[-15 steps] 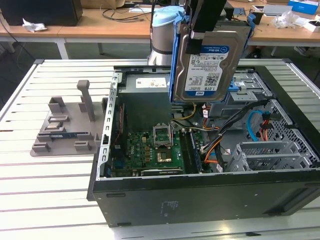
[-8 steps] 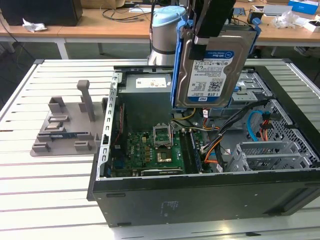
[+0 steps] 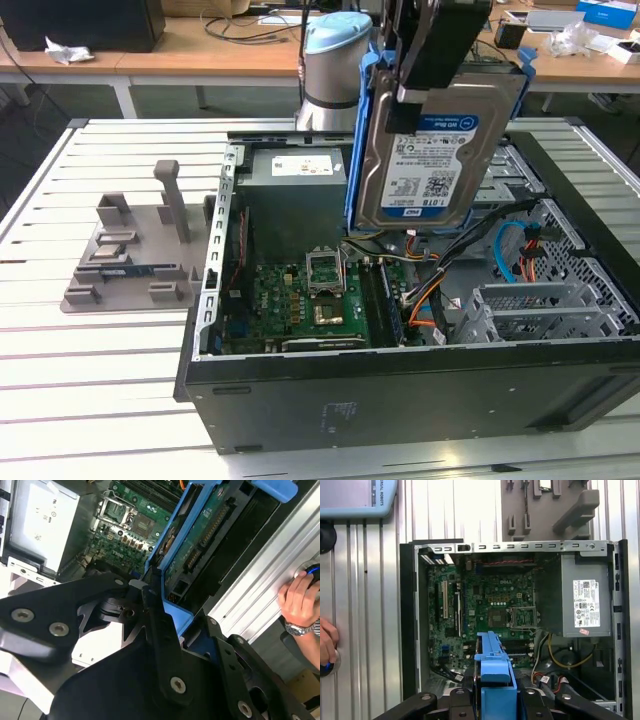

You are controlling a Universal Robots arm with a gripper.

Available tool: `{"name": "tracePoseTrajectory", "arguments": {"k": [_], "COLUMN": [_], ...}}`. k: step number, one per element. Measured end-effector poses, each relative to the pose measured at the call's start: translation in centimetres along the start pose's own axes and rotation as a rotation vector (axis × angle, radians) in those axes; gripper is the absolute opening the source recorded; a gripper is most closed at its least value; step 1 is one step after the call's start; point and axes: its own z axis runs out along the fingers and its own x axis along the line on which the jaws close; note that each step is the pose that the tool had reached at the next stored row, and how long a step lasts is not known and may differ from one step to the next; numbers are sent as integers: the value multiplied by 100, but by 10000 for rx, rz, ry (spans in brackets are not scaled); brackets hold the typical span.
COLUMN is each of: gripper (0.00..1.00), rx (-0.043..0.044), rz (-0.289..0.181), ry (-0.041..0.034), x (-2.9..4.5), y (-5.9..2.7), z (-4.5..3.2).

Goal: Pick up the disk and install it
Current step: 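Pick up the disk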

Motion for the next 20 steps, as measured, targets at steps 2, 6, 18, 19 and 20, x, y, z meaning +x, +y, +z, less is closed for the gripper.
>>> {"name": "tracePoseTrajectory", "arguments": {"k": [2, 6, 18, 19, 20], "gripper": [37, 37, 37, 37, 37], "rx": [0, 0, -8, -9, -10], "rz": [0, 0, -7, -9, -9], "ry": [-1, 0, -252, -284, -292], "x": [47, 171, 464, 481, 513], "y": [-7, -25, -96, -103, -117], "z": [2, 5, 14, 13, 13]}}
